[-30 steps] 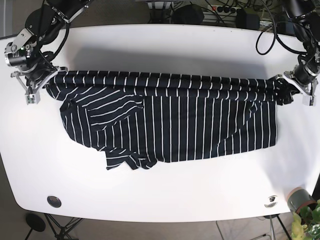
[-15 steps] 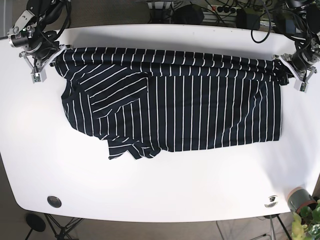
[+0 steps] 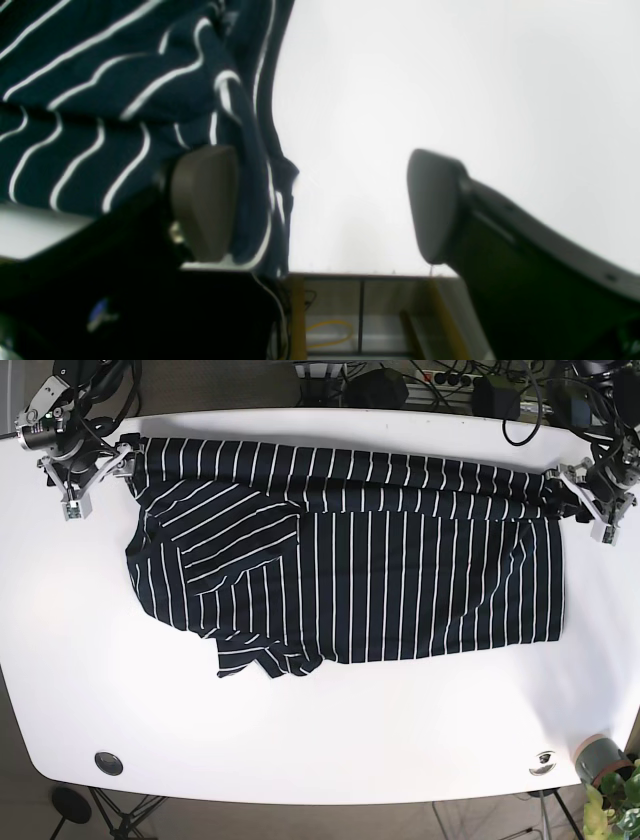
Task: Fold the T-shirt properly
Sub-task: 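Release both grippers and move them to the shirt's side edges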
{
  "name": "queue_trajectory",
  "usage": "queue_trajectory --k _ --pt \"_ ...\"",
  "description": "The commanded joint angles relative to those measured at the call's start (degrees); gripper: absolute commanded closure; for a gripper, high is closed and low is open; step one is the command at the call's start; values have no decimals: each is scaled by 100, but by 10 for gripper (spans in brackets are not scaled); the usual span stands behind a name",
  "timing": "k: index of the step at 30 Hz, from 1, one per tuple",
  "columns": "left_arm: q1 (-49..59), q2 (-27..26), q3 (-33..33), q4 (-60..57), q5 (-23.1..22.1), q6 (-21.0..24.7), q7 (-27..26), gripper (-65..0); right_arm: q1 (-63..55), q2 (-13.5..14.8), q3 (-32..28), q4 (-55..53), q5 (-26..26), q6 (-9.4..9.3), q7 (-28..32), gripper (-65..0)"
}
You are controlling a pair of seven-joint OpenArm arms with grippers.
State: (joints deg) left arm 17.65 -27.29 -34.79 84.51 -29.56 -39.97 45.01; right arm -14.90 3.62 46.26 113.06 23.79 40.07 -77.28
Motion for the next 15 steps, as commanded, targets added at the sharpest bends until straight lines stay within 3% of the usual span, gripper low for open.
queue_trajectory --k 1,6,12,15 --pt "-213 -62 -69 107 -72 -3 -93 -339 254 91 11 92 25 -7 66 -504" --pt "-530 43 -280 116 -116 -3 -93 -339 755 117 -6 -4 8 -7 66 -507" --pt "-881 34 -324 116 -811 -3 -84 -339 1599 276 -15 -822 -1 -7 66 -506" --pt "-934 26 -315 116 -916 -3 -84 -339 1916 407 -217 -1253 -1 -7 84 -504"
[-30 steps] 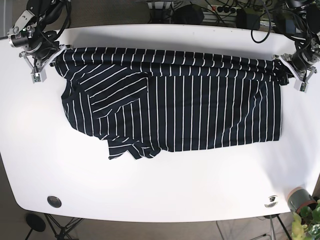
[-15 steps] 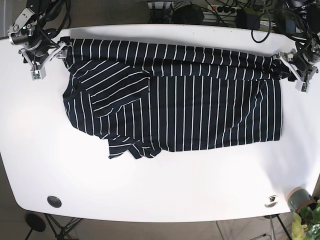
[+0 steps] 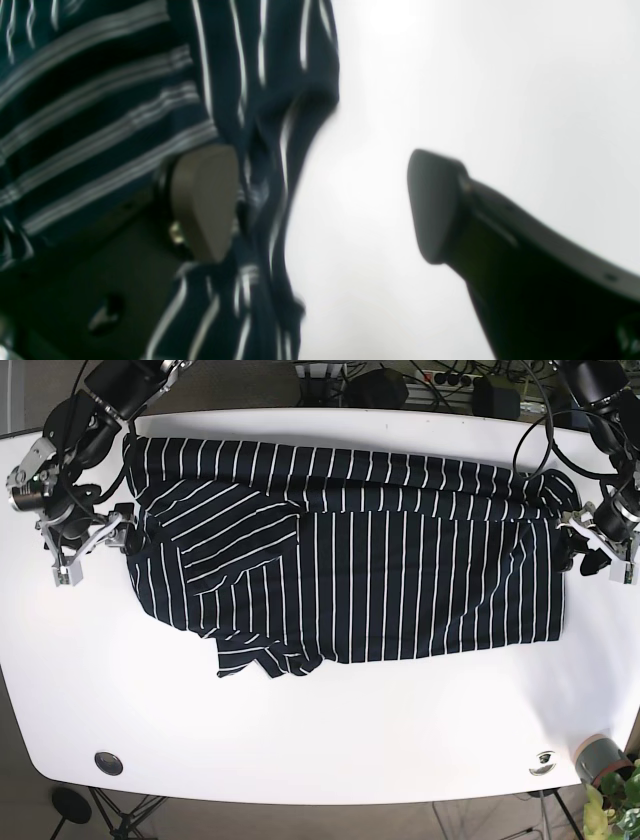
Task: Fold the T-shirt properly
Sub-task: 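Release both grippers and move them to the shirt's side edges, then grasp the shirt's side edges with both grippers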
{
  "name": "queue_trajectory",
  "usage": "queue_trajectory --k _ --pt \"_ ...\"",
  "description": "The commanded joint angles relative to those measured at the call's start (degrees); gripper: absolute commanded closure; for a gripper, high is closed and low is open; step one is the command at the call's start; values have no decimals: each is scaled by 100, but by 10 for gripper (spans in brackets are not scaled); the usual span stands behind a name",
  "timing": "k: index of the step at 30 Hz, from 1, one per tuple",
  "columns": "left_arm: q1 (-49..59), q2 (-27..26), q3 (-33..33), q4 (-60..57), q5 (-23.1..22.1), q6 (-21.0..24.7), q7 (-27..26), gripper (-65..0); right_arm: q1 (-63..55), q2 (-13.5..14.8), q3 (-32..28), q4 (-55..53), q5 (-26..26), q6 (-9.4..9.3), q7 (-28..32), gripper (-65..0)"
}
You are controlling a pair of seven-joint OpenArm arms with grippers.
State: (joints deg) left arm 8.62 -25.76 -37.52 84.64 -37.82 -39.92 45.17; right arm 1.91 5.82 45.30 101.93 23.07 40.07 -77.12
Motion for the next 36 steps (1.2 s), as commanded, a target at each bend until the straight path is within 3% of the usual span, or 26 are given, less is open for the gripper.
queue_trajectory --k 1,7,23,31,36 --pt "-67 -136 -42 103 -108 -8 -99 -339 376 310 -271 -378 71 -7 147 -503" --pt "-286 -127 -42 94 -90 -8 -99 -339 771 697 -956 -1397 71 -56 1018 -503" --pt "-313 -127 -42 85 -90 -8 -99 -339 1615 1426 -1835 -4237 71 -29 2881 -503" --pt "-313 -127 -42 85 -90 -8 -99 -339 1598 1365 -1879 -4553 115 -21 3119 -503" --pt "-313 -127 -42 59 -81 -8 -99 -339 1440 1075 -1888 -4211 106 -21 2855 -503"
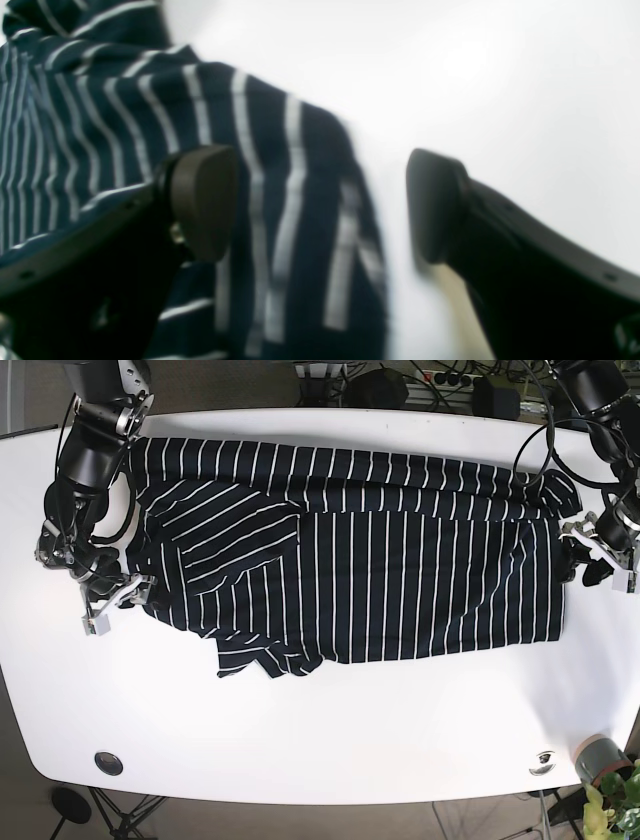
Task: Fold the T-shirt properly
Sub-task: 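Grasp the shirt's side edges with both grippers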
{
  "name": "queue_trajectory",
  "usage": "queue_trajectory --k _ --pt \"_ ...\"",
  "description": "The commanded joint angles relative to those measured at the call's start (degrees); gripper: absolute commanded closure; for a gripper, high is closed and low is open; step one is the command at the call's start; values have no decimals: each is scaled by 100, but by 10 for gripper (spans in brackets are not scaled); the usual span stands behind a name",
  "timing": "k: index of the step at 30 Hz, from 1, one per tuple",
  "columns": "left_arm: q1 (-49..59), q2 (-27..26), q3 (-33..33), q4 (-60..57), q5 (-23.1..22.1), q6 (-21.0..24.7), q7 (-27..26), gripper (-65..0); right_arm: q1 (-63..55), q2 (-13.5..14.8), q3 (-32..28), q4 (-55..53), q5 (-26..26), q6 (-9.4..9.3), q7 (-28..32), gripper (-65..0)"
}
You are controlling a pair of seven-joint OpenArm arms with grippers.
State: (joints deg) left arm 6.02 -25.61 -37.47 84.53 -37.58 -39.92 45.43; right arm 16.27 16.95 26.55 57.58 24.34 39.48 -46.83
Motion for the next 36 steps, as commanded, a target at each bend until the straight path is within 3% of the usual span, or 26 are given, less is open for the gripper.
queue_trajectory --k 1,4,10,14,19,25,36 --pt "-53 -143 -46 70 -105 -8 -125 -339 -5 -64 -13 312 -29 30 -209 -503" --pt "-53 -152 -37 70 -105 -8 -125 -339 -67 -222 -4 532 -47 3 -280 -503" --pt "-281 -152 -37 70 88 -8 -125 -339 -102 -249 -4 523 -56 -14 -280 -472" --pt "-475 -134 -46 70 721 -8 -125 -339 -102 -249 -4 523 -56 -14 -280 -308" --pt "-888 165 -90 52 1600 -8 -125 -342 -93 -222 -4 532 -56 -14 -280 -17" --pt "-1371 446 -99 -97 2488 -8 -125 -349 -93 -222 -13 549 -56 -14 -280 -21" --pt "-2180 473 -46 -1583 2558 542 -134 -454 -93 -222 -13 558 -56 -14 -280 -21"
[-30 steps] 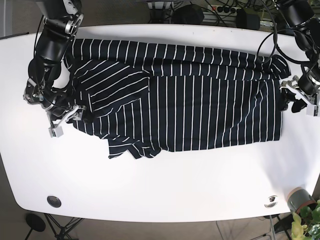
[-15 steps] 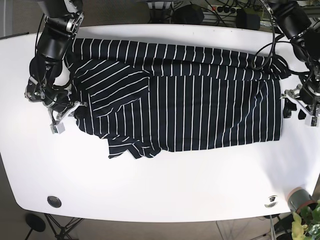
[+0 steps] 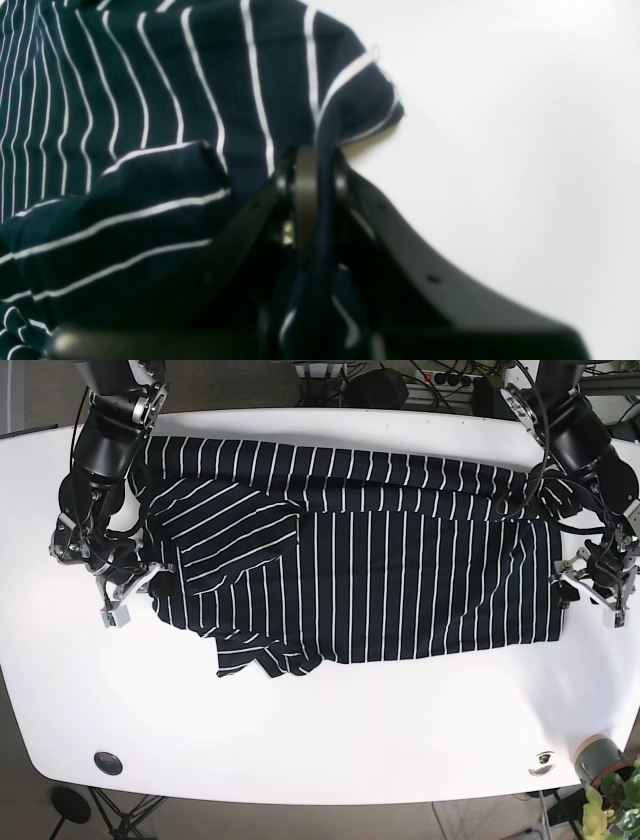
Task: Fold the T-shirt properly
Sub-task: 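Grasp the shirt's side edges with both grippers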
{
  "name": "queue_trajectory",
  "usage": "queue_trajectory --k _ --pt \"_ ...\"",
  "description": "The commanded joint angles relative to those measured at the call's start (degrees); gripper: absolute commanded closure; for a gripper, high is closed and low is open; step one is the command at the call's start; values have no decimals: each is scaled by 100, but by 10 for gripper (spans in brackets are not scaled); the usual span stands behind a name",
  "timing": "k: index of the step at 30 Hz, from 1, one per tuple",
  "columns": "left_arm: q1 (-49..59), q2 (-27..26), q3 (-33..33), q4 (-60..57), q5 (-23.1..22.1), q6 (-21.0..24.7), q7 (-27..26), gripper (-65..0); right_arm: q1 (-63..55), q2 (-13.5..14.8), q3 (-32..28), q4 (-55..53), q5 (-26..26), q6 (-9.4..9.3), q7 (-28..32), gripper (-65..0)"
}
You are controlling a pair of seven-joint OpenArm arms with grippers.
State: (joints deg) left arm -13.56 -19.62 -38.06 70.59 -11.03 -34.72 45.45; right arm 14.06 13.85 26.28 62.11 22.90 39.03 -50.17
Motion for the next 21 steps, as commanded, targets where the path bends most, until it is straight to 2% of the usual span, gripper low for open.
queue_trajectory --k 1,7,14,21 --pt "-310 -126 13 -382 -97 30 -145 -456 128 88 22 106 89 32 55 -21" --pt "-723 -320 22 -1489 -97 127 -198 -457 128 79 22 106 89 32 55 -21" --pt "-916 -531 611 -2624 -106 136 -972 -457 136 70 22 106 115 32 46 -21" --pt "-943 -531 707 -3081 -124 101 -1033 -457 136 70 22 106 132 32 37 -21"
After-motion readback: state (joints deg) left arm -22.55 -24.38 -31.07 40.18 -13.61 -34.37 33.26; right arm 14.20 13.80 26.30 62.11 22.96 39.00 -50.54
